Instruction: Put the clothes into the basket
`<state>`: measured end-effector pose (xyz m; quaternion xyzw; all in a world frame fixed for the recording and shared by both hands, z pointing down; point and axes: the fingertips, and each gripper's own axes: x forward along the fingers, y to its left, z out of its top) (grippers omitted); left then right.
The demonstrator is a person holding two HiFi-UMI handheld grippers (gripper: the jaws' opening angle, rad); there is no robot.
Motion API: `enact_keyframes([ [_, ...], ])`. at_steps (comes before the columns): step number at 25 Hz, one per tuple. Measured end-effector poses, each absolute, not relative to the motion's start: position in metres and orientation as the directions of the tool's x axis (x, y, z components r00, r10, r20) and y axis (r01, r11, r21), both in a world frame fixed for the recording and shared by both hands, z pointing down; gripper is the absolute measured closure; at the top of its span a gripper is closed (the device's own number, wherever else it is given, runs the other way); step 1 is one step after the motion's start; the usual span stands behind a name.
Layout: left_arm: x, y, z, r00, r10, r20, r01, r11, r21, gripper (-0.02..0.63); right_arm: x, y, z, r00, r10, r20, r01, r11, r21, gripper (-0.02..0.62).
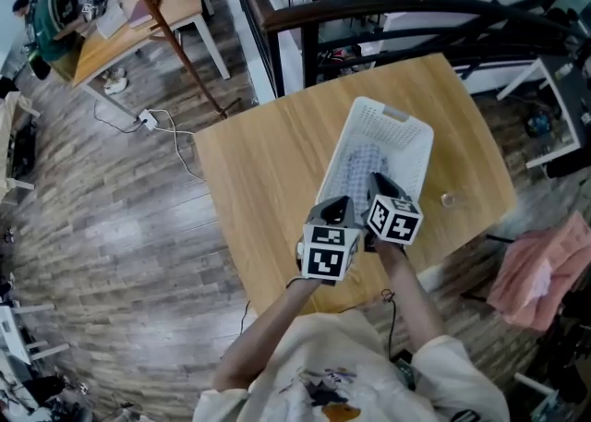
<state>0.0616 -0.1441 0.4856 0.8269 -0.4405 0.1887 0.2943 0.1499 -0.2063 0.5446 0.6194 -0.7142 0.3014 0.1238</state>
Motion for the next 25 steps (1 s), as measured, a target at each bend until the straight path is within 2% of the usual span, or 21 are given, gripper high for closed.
enact_keyframes([
  [8, 0.036, -0.108, 0.471, 0.545, -0.638, 0.543, -0.837, -0.445, 0.317, 0.606, 0.13, -0.163, 0.507, -0.204, -0.85, 0.485, -0.962, 0.082, -0.26, 0.546],
  [25, -0.025, -0.007, 0.458, 0.562, -0.663, 0.494, -0.827, -0.448, 0.34, 0.606, 0.075, -0.035, 0.476, -0.202, -0.872, 0.446, -0.978, 0.152, -0.146, 0.548],
])
